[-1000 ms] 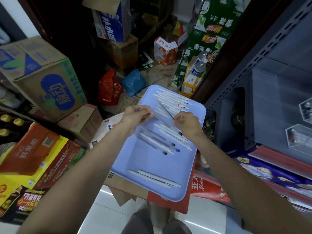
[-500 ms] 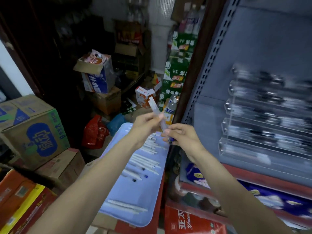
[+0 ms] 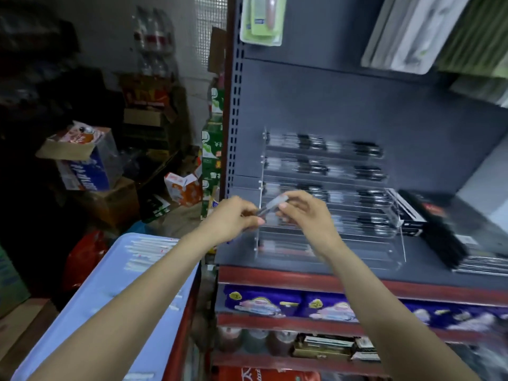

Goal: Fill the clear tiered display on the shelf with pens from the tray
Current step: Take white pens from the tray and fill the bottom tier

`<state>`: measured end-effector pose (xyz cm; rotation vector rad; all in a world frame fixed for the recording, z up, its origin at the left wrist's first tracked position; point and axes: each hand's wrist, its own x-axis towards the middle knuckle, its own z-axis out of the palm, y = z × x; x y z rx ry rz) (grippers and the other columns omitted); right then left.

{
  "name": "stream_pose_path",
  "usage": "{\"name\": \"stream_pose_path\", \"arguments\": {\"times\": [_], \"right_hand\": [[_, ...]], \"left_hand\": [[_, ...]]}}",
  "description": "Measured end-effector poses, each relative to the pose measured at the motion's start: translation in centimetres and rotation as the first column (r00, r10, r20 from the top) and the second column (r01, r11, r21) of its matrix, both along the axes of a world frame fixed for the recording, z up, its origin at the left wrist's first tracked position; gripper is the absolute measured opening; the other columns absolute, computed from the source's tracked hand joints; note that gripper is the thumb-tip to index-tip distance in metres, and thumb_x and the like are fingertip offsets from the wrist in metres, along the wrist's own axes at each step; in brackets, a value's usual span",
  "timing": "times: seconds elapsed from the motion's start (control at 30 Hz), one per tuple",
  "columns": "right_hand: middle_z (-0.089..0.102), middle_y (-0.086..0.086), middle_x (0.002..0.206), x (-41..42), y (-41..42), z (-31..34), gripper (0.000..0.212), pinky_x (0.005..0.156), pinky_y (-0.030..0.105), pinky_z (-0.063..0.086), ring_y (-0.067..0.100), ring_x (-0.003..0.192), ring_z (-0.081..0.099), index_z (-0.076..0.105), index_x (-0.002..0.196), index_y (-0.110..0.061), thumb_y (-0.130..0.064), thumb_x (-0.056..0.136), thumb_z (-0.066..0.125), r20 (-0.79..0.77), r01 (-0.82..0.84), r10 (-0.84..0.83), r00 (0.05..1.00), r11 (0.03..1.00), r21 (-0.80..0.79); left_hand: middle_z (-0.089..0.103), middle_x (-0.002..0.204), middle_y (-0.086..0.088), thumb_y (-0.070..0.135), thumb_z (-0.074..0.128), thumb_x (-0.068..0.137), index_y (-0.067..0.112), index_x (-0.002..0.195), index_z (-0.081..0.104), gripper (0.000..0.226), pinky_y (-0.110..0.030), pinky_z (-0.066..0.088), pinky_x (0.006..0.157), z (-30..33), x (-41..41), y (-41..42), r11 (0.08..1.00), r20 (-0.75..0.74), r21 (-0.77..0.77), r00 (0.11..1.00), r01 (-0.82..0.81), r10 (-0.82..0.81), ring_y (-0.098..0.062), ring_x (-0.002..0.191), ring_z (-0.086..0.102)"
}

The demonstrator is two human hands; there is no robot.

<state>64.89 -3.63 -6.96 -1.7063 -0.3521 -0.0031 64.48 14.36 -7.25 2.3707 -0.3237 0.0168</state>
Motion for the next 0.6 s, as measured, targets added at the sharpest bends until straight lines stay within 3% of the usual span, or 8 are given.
{"name": "stream_pose_path", "arguments": {"times": [0.1, 0.23, 0.3, 0.37, 0.43, 0.47, 0.53, 0.6], "right_hand": [[0.065, 0.01, 0.08, -0.1, -2.2, 0.0, 0.012, 0.068, 0.014, 0.054, 0.006, 0.066, 0.068, 0.059, 0.083, -0.007, 0.004, 0.087, 0.057, -0.043, -0.004, 0.006, 0.999, 0.998, 0.06], [0.07, 0.001, 0.07, 0.1, -5.5, -0.8, 0.013, 0.065, 0.013, 0.053, 0.006, 0.066, 0.069, 0.058, 0.082, -0.007, 0.003, 0.089, 0.054, -0.038, 0.088, -0.085, 0.996, 0.993, 0.085], [0.072, -0.001, 0.069, 0.5, -7.2, -1.4, 0.014, 0.067, 0.015, 0.054, 0.008, 0.068, 0.069, 0.06, 0.084, -0.008, 0.004, 0.089, 0.055, -0.031, 0.133, -0.132, 0.991, 0.989, 0.056], [0.071, -0.002, 0.067, 0.8, -8.3, -2.1, 0.015, 0.066, 0.014, 0.054, 0.006, 0.065, 0.069, 0.063, 0.085, -0.006, 0.007, 0.087, 0.056, -0.031, 0.152, -0.152, 0.988, 0.988, -0.023], [0.068, 0.006, 0.07, 1.0, -8.5, -3.2, 0.012, 0.067, 0.014, 0.055, 0.004, 0.062, 0.068, 0.064, 0.085, -0.002, 0.007, 0.086, 0.057, -0.052, 0.158, -0.163, 0.985, 0.982, -0.102], [0.067, 0.01, 0.074, 1.1, -8.6, -3.7, 0.011, 0.069, 0.015, 0.056, 0.005, 0.062, 0.068, 0.064, 0.084, -0.002, 0.007, 0.085, 0.058, -0.072, 0.157, -0.167, 0.983, 0.979, -0.128], [0.066, 0.015, 0.08, 1.2, -8.7, -4.5, 0.013, 0.077, 0.023, 0.057, 0.012, 0.068, 0.069, 0.064, 0.081, -0.005, 0.006, 0.085, 0.06, -0.112, 0.146, -0.167, 0.98, 0.973, -0.177], [0.069, 0.015, 0.083, 1.4, -8.8, -5.0, 0.008, 0.084, 0.031, 0.055, 0.023, 0.077, 0.069, 0.068, 0.081, -0.007, 0.0, 0.083, 0.065, -0.106, 0.12, -0.158, 0.982, 0.946, -0.301]], "left_hand": [[0.058, 0.058, 0.007, 0.028, 0.065, 0.086, 0.035, 0.06, 0.058, 0.028, -0.023, 0.035, 0.056, 0.3, -0.1, -1.4, 1.0, 0.008, -0.017, 1.0, 0.025, -0.025, -0.008, 0.058, 0.051], [0.068, 0.072, -0.007, 0.026, 0.06, 0.09, 0.016, 0.086, 0.071, 0.015, -0.022, 0.037, 0.057, 0.0, 0.1, -1.5, 0.997, 0.104, 0.029, 0.992, -0.07, 0.067, -0.018, 0.068, 0.061], [0.063, 0.069, -0.008, 0.025, 0.057, 0.092, 0.011, 0.081, 0.067, 0.02, -0.023, 0.036, 0.057, -0.3, 0.2, -1.3, 0.994, 0.139, 0.03, 0.985, -0.109, 0.103, -0.019, 0.066, 0.057], [0.05, 0.059, -0.004, 0.025, 0.054, 0.094, 0.017, 0.065, 0.055, 0.03, -0.02, 0.028, 0.052, -0.6, 0.1, -1.2, 0.993, 0.148, 0.038, 0.983, -0.111, 0.104, -0.015, 0.057, 0.045], [0.041, 0.061, 0.0, 0.025, 0.049, 0.096, 0.021, 0.064, 0.046, 0.033, -0.022, 0.026, 0.053, -0.9, 0.1, -1.4, 0.994, 0.156, 0.06, 0.984, -0.09, 0.08, -0.017, 0.06, 0.042], [0.04, 0.066, 0.0, 0.023, 0.045, 0.097, 0.02, 0.072, 0.05, 0.027, -0.026, 0.028, 0.058, -1.1, 0.1, -1.6, 0.995, 0.143, 0.055, 0.987, -0.084, 0.075, -0.021, 0.066, 0.046], [0.041, 0.077, 0.0, 0.019, 0.039, 0.1, 0.016, 0.107, 0.06, 0.023, -0.03, 0.031, 0.067, -1.2, 0.1, -1.9, 0.997, 0.107, 0.051, 0.993, -0.063, 0.057, -0.027, 0.08, 0.05], [0.04, 0.082, 0.002, 0.015, 0.037, 0.1, 0.013, 0.134, 0.048, 0.036, -0.03, 0.033, 0.073, -1.3, -0.1, -2.0, 0.997, 0.096, 0.066, 0.995, -0.042, 0.036, -0.027, 0.088, 0.052]]}}
